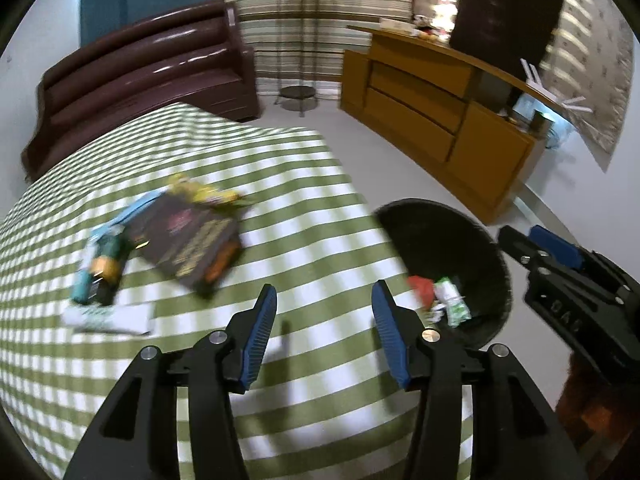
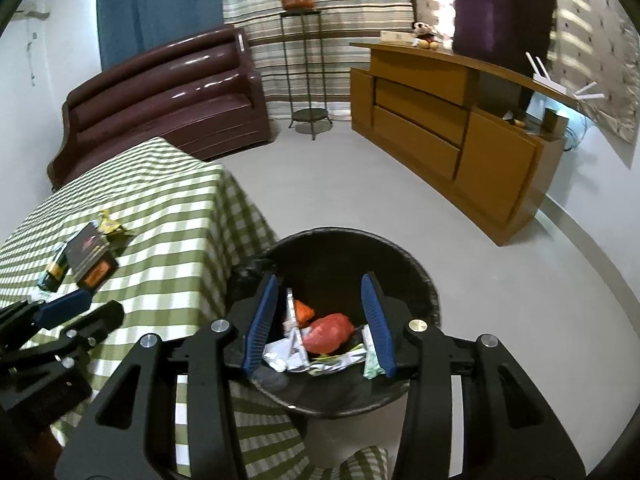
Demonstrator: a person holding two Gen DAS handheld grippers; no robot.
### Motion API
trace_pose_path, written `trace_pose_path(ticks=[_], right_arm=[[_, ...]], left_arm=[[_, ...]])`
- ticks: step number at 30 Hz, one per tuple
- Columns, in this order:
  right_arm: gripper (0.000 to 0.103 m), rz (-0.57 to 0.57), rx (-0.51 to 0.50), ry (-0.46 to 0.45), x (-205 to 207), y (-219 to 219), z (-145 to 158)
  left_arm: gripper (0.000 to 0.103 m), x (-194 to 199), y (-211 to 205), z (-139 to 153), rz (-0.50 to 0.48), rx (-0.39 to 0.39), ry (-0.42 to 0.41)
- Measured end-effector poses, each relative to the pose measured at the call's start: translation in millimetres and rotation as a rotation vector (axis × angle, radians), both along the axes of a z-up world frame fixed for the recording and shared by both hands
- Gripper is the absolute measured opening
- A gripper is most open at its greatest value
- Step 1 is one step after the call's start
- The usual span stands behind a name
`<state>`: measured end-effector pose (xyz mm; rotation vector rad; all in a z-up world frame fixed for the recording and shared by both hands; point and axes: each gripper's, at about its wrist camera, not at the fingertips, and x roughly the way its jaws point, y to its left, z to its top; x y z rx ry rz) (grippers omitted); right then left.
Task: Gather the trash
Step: 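Withdraw both grippers from the bin back over the table, then reach the left gripper to the white green-printed tube and close on it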
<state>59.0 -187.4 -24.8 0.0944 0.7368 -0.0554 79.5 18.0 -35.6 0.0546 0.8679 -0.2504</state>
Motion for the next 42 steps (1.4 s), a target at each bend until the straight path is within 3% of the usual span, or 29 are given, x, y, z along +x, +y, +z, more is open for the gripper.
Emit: trace_pose_path(ticks=[9,22,42], right_arm=[[0.044,0.090,-0.009,0.003,-0.9,44.5,5.3],[0.049,0.212,-0.006,0.009,4.7,110.2,6.9],[0.050,0.231,0.006,0.032,11.2,124.1,-1.0]], left_arm=[[0.050,-8.4,66.9,-5.4,0.146,-0.001,0.028],[0.052,-11.5,136.0,-13.0,0.282,-0.015,0.055],[0.052,-15.5,180.8,-17.1,0.356,-0.009,0.076]])
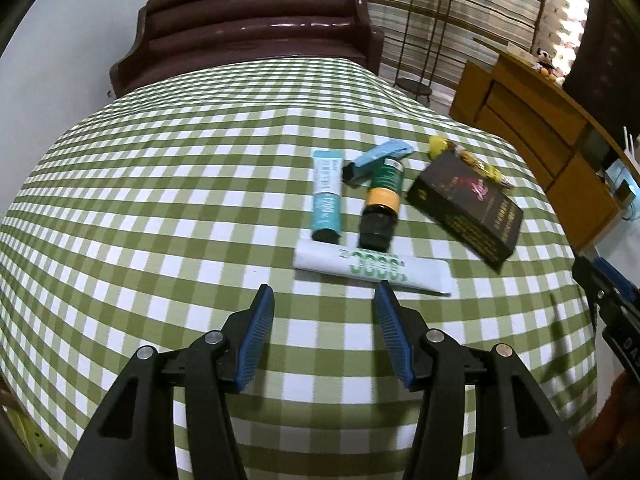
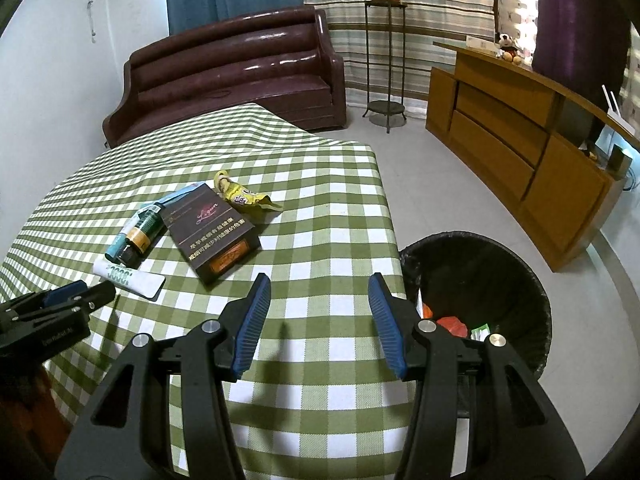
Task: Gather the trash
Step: 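Reach the left gripper to the white green-printed tube and close on it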
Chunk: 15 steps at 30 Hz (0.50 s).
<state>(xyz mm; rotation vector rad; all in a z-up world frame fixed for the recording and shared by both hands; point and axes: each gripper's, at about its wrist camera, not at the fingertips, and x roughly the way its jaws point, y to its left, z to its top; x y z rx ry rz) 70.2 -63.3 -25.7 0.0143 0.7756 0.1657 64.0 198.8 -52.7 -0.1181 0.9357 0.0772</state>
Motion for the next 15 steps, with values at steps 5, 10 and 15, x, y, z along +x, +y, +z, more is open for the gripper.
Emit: trace_pose_path(ticks=[5,10,15], right_arm=[[0.050,0.001,0.003,0.005,0.4,-0.8,-1.6],[0.050,0.000,0.003,0.010,1.9,-1.3,-3.5],[0.050,0.001,0.004,0.018,2.7,-2.3,-5.8]], left_arm=[[0.052,4.4,7.0,1.1,0.022,0.024,0.002],[0.052,12.1,14.8,1.6,0.041,0.043,0.003],[0.052,15.6,19.8,4.3,0.050,0.018,0.013]])
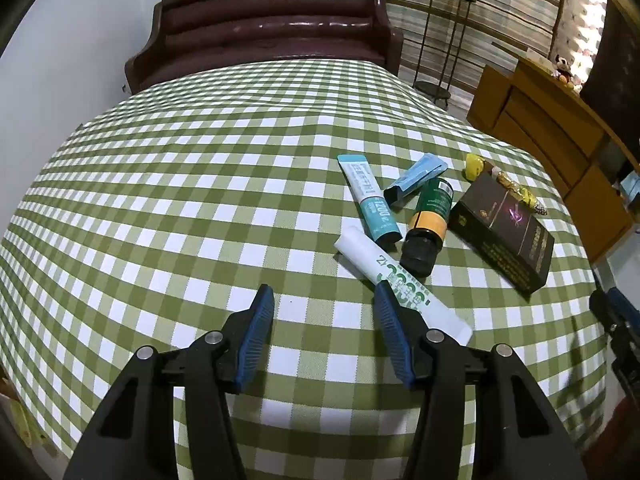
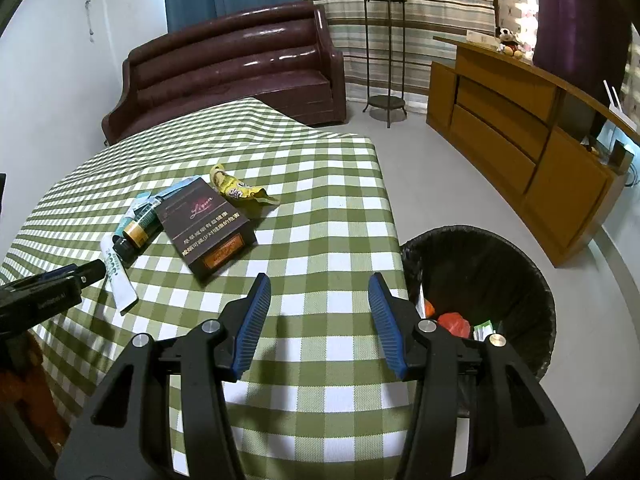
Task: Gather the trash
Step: 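Reach the left gripper to the white green-printed tube and close on it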
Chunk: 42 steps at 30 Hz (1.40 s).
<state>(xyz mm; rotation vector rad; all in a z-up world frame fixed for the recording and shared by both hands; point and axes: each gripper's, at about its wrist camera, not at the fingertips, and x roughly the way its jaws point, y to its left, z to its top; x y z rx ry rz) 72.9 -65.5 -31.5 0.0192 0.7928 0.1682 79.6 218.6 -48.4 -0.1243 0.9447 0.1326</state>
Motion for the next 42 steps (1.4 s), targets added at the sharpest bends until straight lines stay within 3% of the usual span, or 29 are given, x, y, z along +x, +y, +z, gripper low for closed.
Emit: trace_pose_path(ticks=[13,24,42], right_arm=[[0.050,-0.002,0.029,-0.004,0.6,-10.8,-2.9],[0.050,-0.018,0.060,0.014,1.8,-26.0,-7.2],[0.050,-0.016,0.071,0.020,2.4,-26.6,-9.9]], left_arm=[[0.056,17.8,-31.6,8.7,-0.007,0.006,0.010],[0.056,11.4,-29.9,2.6,0.033,-0.017,0.038],[0.062,42.3,-45.9,-1.4,0.015,-0.015,0.037]])
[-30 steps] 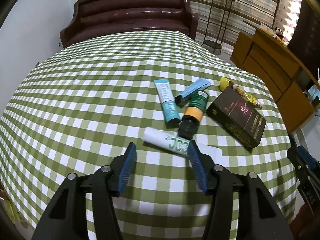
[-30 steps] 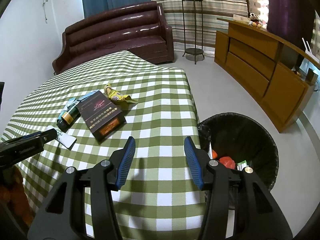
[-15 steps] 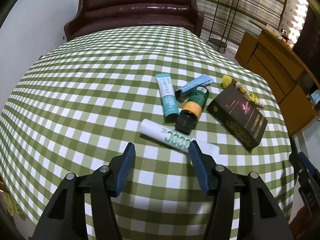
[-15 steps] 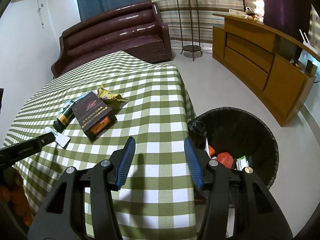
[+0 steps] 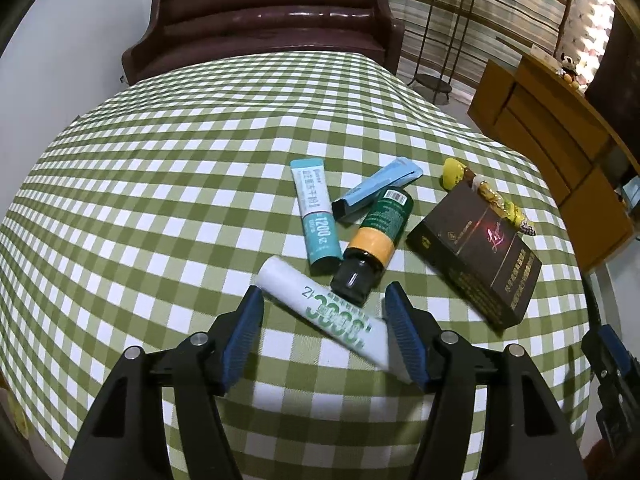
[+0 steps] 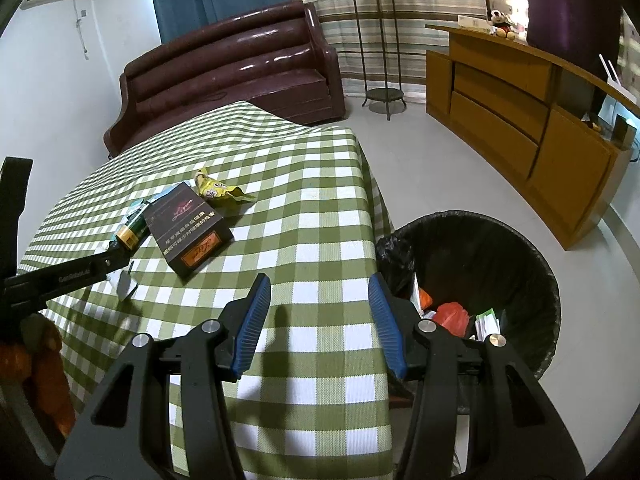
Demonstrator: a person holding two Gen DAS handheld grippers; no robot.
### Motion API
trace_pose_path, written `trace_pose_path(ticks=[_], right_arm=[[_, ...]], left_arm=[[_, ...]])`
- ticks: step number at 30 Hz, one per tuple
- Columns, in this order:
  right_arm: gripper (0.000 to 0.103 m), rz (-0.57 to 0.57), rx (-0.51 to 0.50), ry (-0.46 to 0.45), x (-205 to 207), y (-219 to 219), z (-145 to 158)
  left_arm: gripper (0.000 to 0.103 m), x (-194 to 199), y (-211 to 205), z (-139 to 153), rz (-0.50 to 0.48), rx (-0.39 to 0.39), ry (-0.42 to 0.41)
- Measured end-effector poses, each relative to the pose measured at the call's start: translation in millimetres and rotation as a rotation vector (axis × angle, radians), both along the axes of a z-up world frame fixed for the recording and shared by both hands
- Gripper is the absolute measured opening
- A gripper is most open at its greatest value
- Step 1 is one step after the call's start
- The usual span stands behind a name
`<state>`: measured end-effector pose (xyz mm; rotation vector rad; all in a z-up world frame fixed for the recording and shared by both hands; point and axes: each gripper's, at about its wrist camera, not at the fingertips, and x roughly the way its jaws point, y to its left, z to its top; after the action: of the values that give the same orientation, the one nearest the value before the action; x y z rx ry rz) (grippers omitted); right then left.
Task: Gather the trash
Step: 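Reach the left gripper to the white green-printed tube and close on it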
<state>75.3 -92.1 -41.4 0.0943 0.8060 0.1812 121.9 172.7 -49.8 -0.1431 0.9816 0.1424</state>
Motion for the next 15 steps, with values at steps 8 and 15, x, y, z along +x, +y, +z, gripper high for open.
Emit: trace_pose_path(ticks=[8,15], right_arm=[[0.050,-0.001,0.001,0.001,0.2,-0.4,-0.3],[0.050,0.000,0.000,0.001,0.2,0.0,-0.6]], left_arm=[[0.052,-5.8,-11.5,-0.8,-0.036,0.011,-0.014],[0.032,-20.6,-10.3,-1.9,-0.065,0.054,-0.015]])
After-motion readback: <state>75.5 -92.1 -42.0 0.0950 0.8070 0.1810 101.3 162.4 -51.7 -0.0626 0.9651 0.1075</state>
